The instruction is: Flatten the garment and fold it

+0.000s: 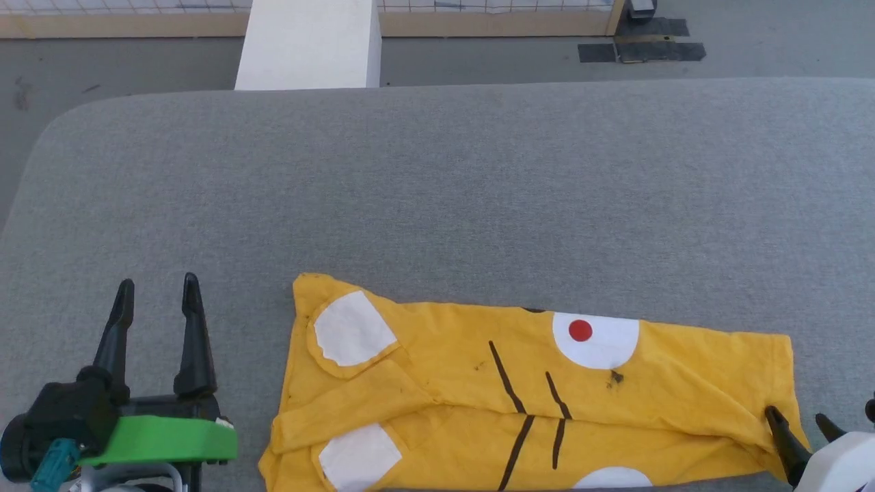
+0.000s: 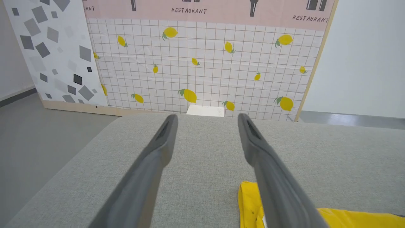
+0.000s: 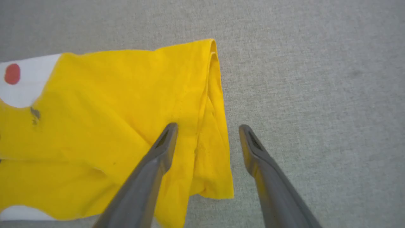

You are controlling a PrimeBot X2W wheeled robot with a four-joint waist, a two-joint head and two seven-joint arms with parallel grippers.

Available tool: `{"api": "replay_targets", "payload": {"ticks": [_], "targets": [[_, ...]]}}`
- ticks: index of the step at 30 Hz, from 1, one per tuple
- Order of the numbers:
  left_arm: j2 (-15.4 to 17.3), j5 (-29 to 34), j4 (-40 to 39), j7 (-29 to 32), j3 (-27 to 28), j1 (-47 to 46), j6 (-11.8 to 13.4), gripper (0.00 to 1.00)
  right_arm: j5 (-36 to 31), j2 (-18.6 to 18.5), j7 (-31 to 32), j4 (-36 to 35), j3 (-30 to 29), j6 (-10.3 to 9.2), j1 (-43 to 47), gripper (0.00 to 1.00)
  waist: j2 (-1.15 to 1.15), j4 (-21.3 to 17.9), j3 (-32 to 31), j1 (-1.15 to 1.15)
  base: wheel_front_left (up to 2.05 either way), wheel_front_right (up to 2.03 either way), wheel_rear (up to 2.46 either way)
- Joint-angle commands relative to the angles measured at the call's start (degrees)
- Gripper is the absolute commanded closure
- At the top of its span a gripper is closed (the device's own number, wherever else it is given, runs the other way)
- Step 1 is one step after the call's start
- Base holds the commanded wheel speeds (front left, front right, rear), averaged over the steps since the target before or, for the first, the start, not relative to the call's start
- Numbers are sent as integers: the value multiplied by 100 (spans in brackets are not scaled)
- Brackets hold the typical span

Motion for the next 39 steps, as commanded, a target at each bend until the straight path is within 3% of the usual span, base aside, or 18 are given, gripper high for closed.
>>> {"api": "replay_targets", "payload": {"ticks": [1,6,7,8,16,28,32,39], "targets": [[-31,121,-79,-42,32,78,27,0,-57,7,-23,124,1,-9,-144,0,0,69,23,1,0,0,0],[-74,228,-176,-43,21,162,6,0,-69,-63,-27,513,56,-9,-257,0,0,163,32,1,0,0,0],[-81,229,-179,-43,15,173,0,0,-45,-57,39,607,71,-9,-279,63,0,177,30,1,0,0,0],[-87,226,-180,-43,11,179,-5,0,-11,-39,95,665,84,-9,-295,99,0,186,27,1,0,0,0],[-67,198,-225,-37,28,244,-2,0,126,-33,221,605,2,-9,-406,100,0,199,-95,1,0,0,0],[-77,127,-202,34,-59,389,2,0,-374,-645,173,498,-1429,-9,-589,100,0,173,-315,1,0,0,0],[-78,90,-182,44,-60,425,6,0,-149,-489,420,40,-1129,-9,-520,100,0,161,-328,1,0,0,0],[-172,14,-130,41,-134,378,-30,0,369,-176,1103,-1108,283,-9,-312,100,0,147,-344,1,0,0,0]]}}
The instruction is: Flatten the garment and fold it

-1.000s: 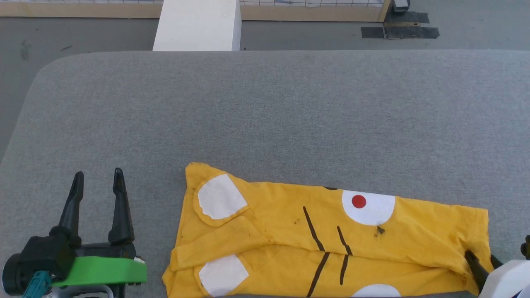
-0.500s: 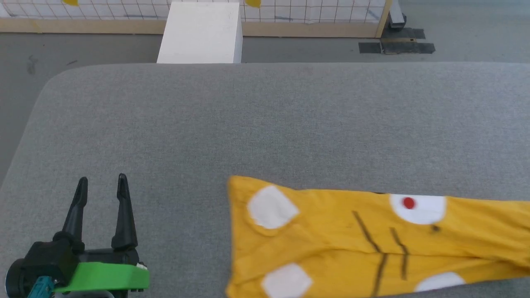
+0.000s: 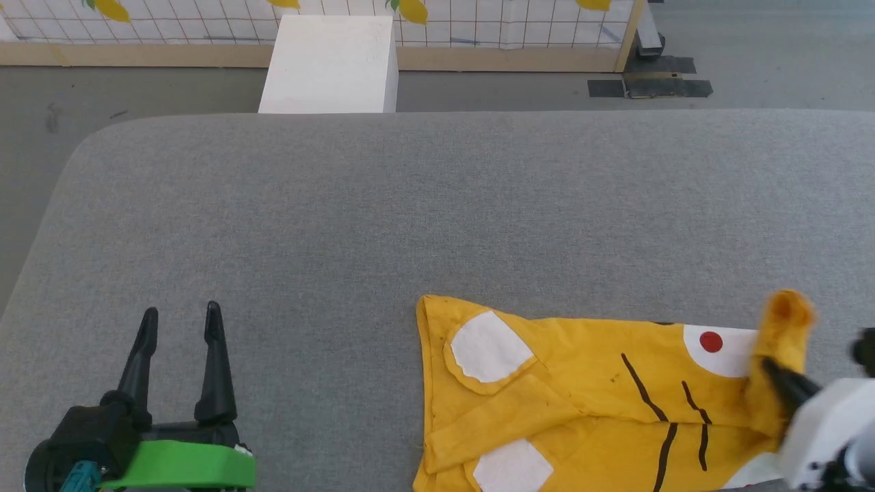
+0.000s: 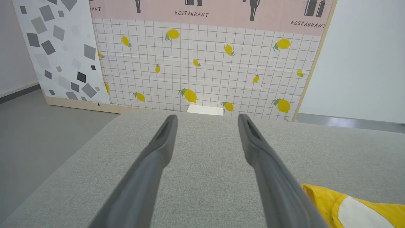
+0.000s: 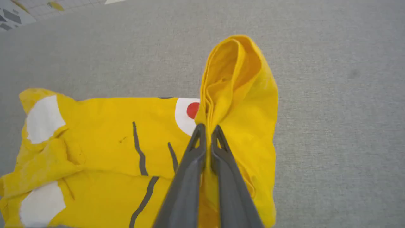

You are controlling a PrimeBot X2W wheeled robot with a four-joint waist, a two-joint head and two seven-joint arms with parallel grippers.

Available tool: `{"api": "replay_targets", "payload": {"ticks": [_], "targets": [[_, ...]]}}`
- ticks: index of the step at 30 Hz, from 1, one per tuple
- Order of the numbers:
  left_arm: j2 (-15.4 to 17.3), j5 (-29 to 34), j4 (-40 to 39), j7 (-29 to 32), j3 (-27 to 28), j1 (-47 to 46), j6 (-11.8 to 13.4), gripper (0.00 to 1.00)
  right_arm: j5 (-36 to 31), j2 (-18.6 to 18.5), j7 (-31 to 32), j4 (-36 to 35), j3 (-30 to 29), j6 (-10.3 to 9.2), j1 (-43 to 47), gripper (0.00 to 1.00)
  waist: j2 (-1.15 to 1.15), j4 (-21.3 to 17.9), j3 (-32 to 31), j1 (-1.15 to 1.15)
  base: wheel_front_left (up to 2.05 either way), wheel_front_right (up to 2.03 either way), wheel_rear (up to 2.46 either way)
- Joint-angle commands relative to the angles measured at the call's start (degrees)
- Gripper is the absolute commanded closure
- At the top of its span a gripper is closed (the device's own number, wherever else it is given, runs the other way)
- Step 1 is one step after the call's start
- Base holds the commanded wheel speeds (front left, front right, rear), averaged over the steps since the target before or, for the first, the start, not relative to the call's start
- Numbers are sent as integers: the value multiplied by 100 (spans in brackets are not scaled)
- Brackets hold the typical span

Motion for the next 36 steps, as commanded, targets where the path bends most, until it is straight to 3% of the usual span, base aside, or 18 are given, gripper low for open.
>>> {"api": "replay_targets", "payload": {"ticks": [1,8,14,23,31,32,33,34,36], "targets": [[-28,-42,21,4,-16,3,-22,0,88,25,90,-159,224,-9,35,100,0,13,4,0,0,0,0],[-102,-97,140,-14,-45,-112,-86,0,355,85,402,-669,1660,-9,-324,100,0,135,66,0,0,0,0],[-202,-119,249,-34,-94,-202,-149,0,474,302,340,-335,2690,-9,-1019,100,0,301,159,0,0,0,0],[-292,-147,400,-52,-105,-334,-230,0,4,713,264,1165,3675,-9,-2043,100,0,494,283,0,0,0,0],[-469,-182,608,-64,-212,-423,-336,0,-557,988,299,2883,4084,-9,-2484,100,0,601,185,0,0,0,0],[-483,-185,635,-65,-227,-430,-350,0,-649,1004,296,3031,4117,-9,-2514,95,0,613,166,0,0,0,0],[-496,-187,665,-66,-239,-435,-364,0,-737,1021,260,3188,4129,-9,-2546,57,0,623,143,0,0,0,0],[-502,-186,684,-66,-244,-434,-372,0,-767,1032,216,3286,4130,-9,-2568,0,0,627,128,0,0,0,0],[-510,-184,714,-68,-244,-417,-381,0,-721,1049,80,3377,4141,-9,-2615,0,0,622,91,0,0,0,0]]}}
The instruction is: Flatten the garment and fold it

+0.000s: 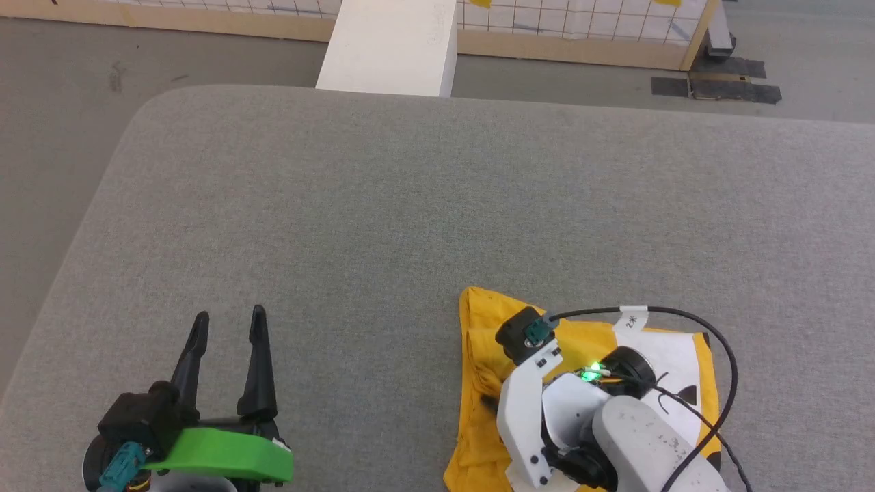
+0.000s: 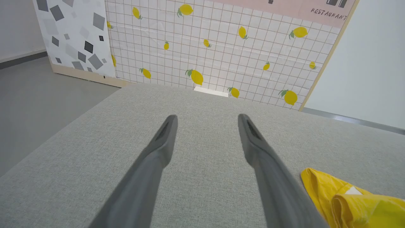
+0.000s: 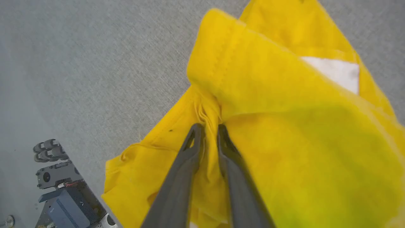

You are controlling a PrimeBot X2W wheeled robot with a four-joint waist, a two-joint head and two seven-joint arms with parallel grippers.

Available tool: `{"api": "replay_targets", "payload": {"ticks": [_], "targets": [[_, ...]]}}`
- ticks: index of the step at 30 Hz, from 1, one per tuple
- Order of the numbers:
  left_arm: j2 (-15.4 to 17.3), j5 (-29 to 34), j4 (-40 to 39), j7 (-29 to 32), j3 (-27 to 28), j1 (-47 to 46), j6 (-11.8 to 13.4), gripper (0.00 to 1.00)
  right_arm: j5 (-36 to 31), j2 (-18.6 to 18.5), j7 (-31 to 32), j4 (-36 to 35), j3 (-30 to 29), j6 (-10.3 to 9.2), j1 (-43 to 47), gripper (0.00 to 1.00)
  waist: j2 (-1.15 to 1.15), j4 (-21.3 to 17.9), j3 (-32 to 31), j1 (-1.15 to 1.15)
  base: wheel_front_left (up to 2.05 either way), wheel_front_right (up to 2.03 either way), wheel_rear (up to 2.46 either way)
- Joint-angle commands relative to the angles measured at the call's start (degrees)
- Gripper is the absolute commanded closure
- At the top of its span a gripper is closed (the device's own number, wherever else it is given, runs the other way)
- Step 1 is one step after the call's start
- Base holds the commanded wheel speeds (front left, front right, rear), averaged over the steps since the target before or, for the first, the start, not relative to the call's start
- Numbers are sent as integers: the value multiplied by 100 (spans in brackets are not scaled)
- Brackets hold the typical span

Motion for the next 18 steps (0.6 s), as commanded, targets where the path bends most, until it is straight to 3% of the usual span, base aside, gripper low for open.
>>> {"api": "replay_targets", "payload": {"ticks": [1,5,9,13,18], "targets": [[-8,-29,27,-41,31,-60,-26,0,121,-17,-111,16,45,-10,-81,0,0,-20,-49,0,0,0,0],[26,-33,30,-44,101,53,-9,0,553,-13,-239,-323,139,-10,-130,0,0,-151,-120,0,0,0,0],[14,-20,-17,-45,107,153,27,0,677,-32,-416,-905,-169,-10,-22,0,0,-295,-200,0,0,0,0],[57,21,-85,-45,104,227,45,0,467,-393,-629,-1665,-895,-10,463,0,0,-393,-275,0,0,0,0],[118,47,-245,-46,188,354,127,0,42,-570,-804,-2543,-2398,-10,1683,0,0,-495,-323,0,0,0,0]]}}
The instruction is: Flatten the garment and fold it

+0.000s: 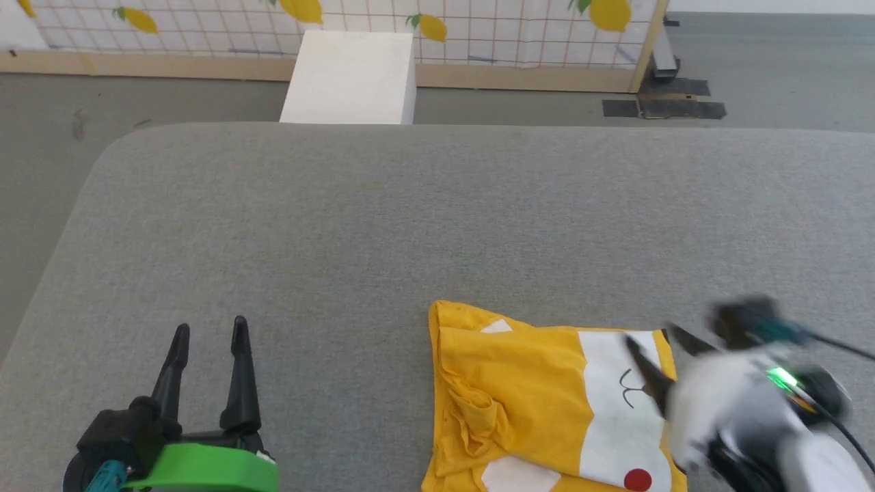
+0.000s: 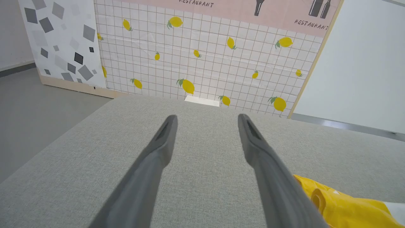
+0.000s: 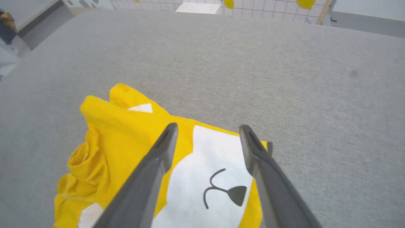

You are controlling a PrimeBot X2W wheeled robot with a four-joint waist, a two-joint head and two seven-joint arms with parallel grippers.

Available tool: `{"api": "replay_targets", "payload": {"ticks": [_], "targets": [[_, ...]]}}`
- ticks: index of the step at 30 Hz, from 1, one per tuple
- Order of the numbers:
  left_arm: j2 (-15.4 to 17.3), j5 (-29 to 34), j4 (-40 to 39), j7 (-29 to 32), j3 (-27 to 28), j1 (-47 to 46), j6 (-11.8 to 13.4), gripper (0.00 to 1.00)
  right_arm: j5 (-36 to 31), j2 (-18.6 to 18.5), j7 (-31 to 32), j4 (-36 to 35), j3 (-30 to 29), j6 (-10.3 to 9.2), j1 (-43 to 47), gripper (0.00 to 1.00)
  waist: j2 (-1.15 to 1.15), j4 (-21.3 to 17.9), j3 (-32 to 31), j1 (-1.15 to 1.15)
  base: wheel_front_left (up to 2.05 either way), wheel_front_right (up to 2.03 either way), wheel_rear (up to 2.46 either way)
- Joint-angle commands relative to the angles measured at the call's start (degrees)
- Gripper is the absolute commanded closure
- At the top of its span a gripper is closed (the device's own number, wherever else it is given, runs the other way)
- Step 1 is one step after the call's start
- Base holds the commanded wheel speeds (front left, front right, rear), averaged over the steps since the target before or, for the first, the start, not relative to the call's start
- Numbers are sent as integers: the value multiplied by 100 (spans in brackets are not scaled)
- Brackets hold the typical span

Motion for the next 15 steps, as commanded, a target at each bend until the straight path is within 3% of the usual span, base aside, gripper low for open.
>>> {"api": "replay_targets", "payload": {"ticks": [1,6,15], "targets": [[49,42,-46,-39,44,98,51,0,-45,106,-39,-141,-310,-9,333,0,0,-62,-16,0,0,0,0],[104,25,-147,-34,116,191,86,0,-202,338,-46,-431,-1019,-9,1129,0,0,-150,23,0,0,0,0],[211,71,-245,71,79,57,69,0,-118,570,-191,196,-1200,-9,1010,0,0,-50,108,0,0,0,0]]}}
